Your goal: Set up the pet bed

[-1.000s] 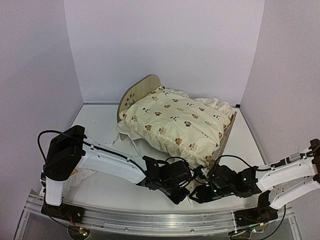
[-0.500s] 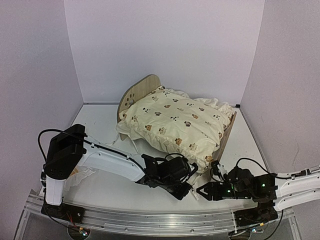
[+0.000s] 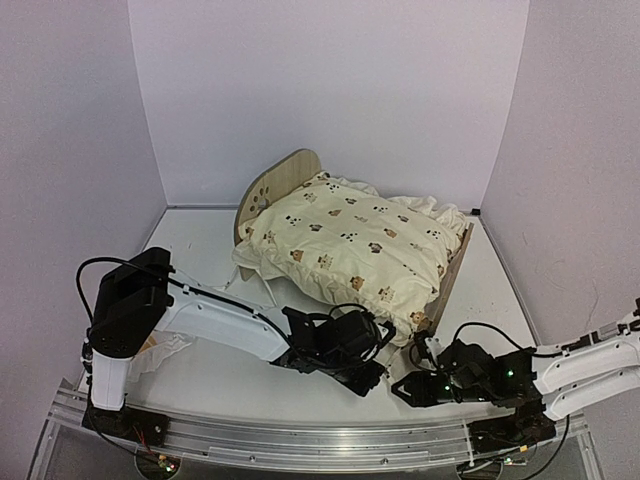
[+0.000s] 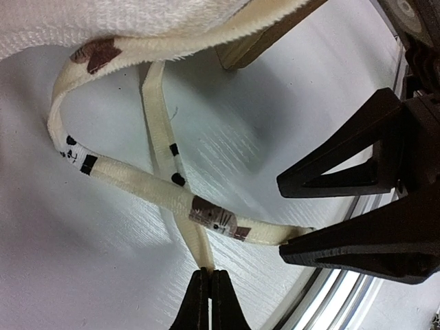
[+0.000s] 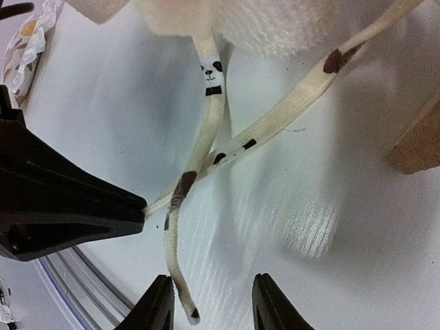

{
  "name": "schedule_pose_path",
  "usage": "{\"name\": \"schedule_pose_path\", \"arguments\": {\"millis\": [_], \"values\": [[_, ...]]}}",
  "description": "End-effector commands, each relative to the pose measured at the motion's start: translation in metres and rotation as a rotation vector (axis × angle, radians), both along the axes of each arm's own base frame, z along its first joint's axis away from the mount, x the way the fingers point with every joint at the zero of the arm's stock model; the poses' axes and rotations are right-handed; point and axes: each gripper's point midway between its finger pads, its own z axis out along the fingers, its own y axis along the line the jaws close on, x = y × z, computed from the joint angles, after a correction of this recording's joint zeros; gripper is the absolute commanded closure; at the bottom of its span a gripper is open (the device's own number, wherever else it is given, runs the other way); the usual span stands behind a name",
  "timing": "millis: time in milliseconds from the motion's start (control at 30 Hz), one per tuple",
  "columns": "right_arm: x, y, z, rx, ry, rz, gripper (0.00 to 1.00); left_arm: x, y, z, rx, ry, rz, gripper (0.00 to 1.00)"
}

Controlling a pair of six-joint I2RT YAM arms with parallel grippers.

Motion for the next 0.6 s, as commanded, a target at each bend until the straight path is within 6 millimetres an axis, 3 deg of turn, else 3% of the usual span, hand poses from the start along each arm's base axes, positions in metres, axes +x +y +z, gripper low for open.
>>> {"name": "schedule_pose_path", "arguments": {"millis": [0, 167, 267, 467, 567], "values": [[0.007, 0.017, 0.015, 0.06, -0.026, 0.0, 0.67, 0.003, -0.006, 0.022, -0.063, -0.014, 0.004, 1.0], [0.004, 0.024, 0.018, 0.081, -0.016, 0.025, 0.99, 0.004, -0.004, 0.021, -0.061, -0.016, 0.007, 1.0], [0.004, 0.018, 0.023, 0.087, -0.031, 0.021, 1.0, 0.002, 0.0, 0.02, -0.053, -0.013, 0.004, 1.0], [0.003, -0.028, 0.028, -0.048, -0.063, -0.037, 1.0, -0.003, 0.019, 0.017, -0.005, -0.006, -0.001, 1.0], [-0.001, -0.04, 0.027, -0.077, -0.047, -0.042, 1.0, -0.004, 0.024, 0.019, -0.009, -0.005, 0.003, 1.0]]}}
